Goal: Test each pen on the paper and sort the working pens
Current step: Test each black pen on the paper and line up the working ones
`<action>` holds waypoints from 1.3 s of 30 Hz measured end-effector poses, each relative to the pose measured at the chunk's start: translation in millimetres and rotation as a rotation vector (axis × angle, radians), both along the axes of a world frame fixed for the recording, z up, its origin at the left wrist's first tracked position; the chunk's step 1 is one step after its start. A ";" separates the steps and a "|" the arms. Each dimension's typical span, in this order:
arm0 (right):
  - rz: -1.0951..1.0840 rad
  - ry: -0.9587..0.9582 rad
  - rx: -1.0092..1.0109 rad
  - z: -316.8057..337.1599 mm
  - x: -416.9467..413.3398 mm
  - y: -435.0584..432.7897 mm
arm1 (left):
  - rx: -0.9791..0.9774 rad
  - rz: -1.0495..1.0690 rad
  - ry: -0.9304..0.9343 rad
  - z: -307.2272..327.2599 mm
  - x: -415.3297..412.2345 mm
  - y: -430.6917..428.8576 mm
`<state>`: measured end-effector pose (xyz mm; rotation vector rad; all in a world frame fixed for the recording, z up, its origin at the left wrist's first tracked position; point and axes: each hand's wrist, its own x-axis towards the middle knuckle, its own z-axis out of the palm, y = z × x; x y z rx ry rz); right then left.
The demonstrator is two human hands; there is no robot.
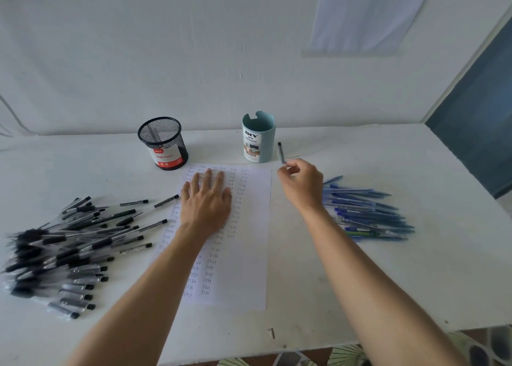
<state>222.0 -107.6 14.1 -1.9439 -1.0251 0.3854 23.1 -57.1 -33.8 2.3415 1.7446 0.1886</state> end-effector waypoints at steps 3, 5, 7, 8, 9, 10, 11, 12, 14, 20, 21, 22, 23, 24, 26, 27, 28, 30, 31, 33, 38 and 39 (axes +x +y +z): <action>-0.032 0.028 -0.042 1.3 21.4 21.8 | 0.008 0.002 0.008 -0.2 0.2 0.0; -0.029 0.008 -0.079 0.2 32.6 37.0 | 0.012 0.000 0.012 -0.7 0.0 0.8; -0.036 -0.014 -0.115 -2.8 42.9 51.2 | 0.013 -0.002 0.012 -1.0 0.4 0.9; -0.038 -0.015 -0.130 -4.6 46.6 57.9 | 0.017 -0.003 0.011 -1.0 0.5 1.0; -0.043 -0.009 -0.139 -7.4 49.4 64.2 | 0.021 -0.005 0.009 -1.0 0.6 1.0; -0.050 -0.006 -0.143 -10.2 51.5 69.9 | 0.024 -0.006 0.007 -0.7 0.6 1.1; -0.059 -0.005 -0.146 -12.8 52.6 75.2 | 0.027 -0.007 0.005 -0.3 0.9 1.2; -0.073 -0.001 -0.142 -15.3 53.5 80.0 | 0.029 -0.008 0.002 -0.2 0.9 1.3; -0.092 -0.004 -0.129 -18.6 53.8 87.6 | 0.029 -0.009 0.003 0.2 1.0 1.4; -0.099 -0.050 -0.153 -21.0 52.6 92.1 | 0.039 -0.008 0.003 0.7 0.7 1.8; -0.097 -0.040 -0.157 -20.9 52.5 91.7 | 0.038 -0.008 0.002 0.7 0.5 1.5; -0.094 -0.035 -0.160 -20.2 52.0 90.9 | 0.037 -0.008 -0.001 0.8 0.1 1.3; -0.089 -0.043 -0.162 -19.1 50.8 89.5 | 0.038 -0.007 -0.007 0.9 0.0 1.2; -0.081 -0.066 -0.166 -17.9 48.5 87.4 | 0.037 -0.005 -0.016 1.2 0.1 1.1; -0.066 -0.180 -0.178 -15.0 40.9 78.9 | 0.028 -0.001 -0.039 2.5 0.5 1.0; -0.048 -0.271 -0.163 -13.3 34.8 72.4 | 0.022 0.002 -0.054 3.1 0.4 1.4; -0.009 -0.358 -0.120 -12.7 27.8 64.4 | 0.015 0.007 -0.073 3.7 -0.1 1.8; 0.129 -0.450 0.002 -13.8 12.4 46.1 | -0.001 0.030 -0.130 4.6 -2.4 2.9; 0.221 -0.458 0.039 -16.3 5.3 36.9 | -0.010 0.043 -0.170 5.0 -3.6 3.4; 0.407 -0.435 0.041 -23.1 -8.2 18.9 | -0.019 0.068 -0.272 7.3 -5.6 4.2; 0.615 -0.461 -0.054 -37.9 -28.9 -12.2 | -0.052 0.176 -0.635 25.2 -16.4 0.5; 0.640 -0.464 -0.141 -39.1 -30.7 -17.4 | -0.081 0.211 -0.715 30.1 -20.3 -1.2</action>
